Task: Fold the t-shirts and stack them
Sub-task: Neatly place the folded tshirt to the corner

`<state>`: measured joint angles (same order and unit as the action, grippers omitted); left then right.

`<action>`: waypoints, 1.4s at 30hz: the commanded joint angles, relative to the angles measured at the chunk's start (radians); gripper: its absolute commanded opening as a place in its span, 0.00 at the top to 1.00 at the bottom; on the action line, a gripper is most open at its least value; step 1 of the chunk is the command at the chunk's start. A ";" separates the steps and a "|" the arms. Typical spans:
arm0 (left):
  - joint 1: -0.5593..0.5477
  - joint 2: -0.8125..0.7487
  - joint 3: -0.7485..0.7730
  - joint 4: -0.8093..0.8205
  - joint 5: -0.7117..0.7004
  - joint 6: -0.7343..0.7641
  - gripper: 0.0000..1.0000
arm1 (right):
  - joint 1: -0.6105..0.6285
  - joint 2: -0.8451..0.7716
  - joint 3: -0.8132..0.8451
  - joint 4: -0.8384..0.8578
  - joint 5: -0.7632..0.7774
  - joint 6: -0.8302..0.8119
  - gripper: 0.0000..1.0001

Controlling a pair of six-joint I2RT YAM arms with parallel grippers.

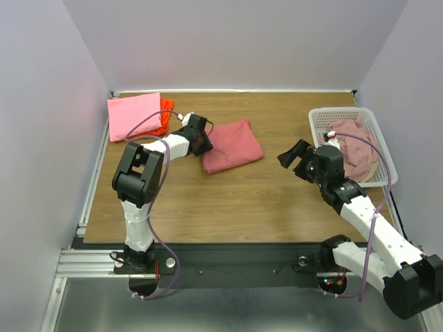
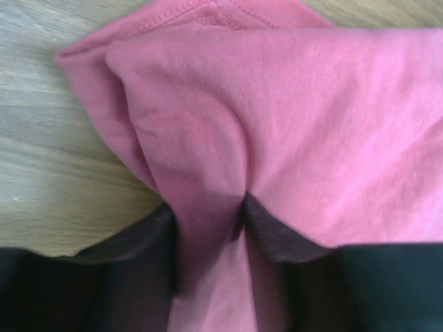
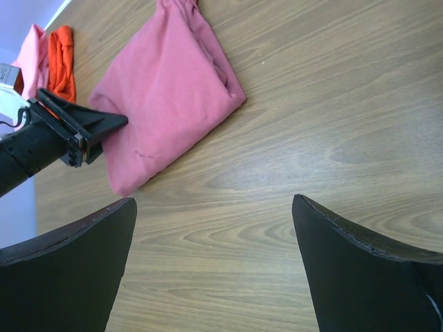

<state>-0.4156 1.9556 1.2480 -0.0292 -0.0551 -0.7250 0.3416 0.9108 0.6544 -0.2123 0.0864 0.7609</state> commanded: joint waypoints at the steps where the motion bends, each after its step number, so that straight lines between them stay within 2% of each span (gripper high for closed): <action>1: -0.023 0.029 0.076 -0.153 -0.126 0.016 0.68 | -0.003 0.002 -0.006 0.039 0.049 0.002 0.00; 2: -0.023 0.031 0.094 -0.191 -0.168 0.030 0.73 | -0.003 0.002 -0.007 0.039 0.055 -0.003 0.00; 3: -0.023 0.032 0.135 -0.208 -0.190 0.045 0.89 | -0.003 -0.001 -0.010 0.039 0.056 -0.012 0.00; 4: -0.023 0.034 0.157 -0.225 -0.216 0.061 0.97 | -0.003 -0.004 -0.012 0.037 0.061 -0.017 0.00; 5: -0.023 0.037 0.183 -0.259 -0.268 0.082 1.00 | -0.003 -0.006 -0.013 0.039 0.064 -0.021 0.00; 8: -0.017 0.055 0.295 -0.311 -0.375 0.217 1.00 | -0.004 -0.019 -0.022 0.039 0.082 -0.041 0.00; 11: -0.011 0.075 0.422 -0.331 -0.433 0.462 1.00 | -0.003 -0.033 -0.029 0.039 0.114 -0.066 0.00; 20: 0.064 0.123 0.688 -0.405 -0.540 0.816 1.00 | -0.001 -0.030 -0.036 0.039 0.188 -0.090 0.00; 26: 0.115 0.140 0.823 -0.442 -0.545 1.001 1.00 | -0.001 0.011 -0.026 0.040 0.200 -0.098 0.00; 34: 0.144 0.071 0.837 -0.362 -0.537 1.217 1.00 | -0.003 0.066 -0.015 0.040 0.194 -0.100 0.00; 38: 0.155 0.057 0.873 -0.356 -0.542 1.265 1.00 | -0.003 0.086 -0.002 0.040 0.162 -0.123 0.00; 42: 0.173 0.060 0.971 -0.406 -0.503 1.263 1.00 | -0.003 0.085 -0.009 0.042 0.185 -0.123 0.00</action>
<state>-0.2646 2.1117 2.0861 -0.4683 -0.5568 0.4873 0.3416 1.0027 0.6178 -0.2092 0.2501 0.6571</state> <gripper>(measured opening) 0.114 0.998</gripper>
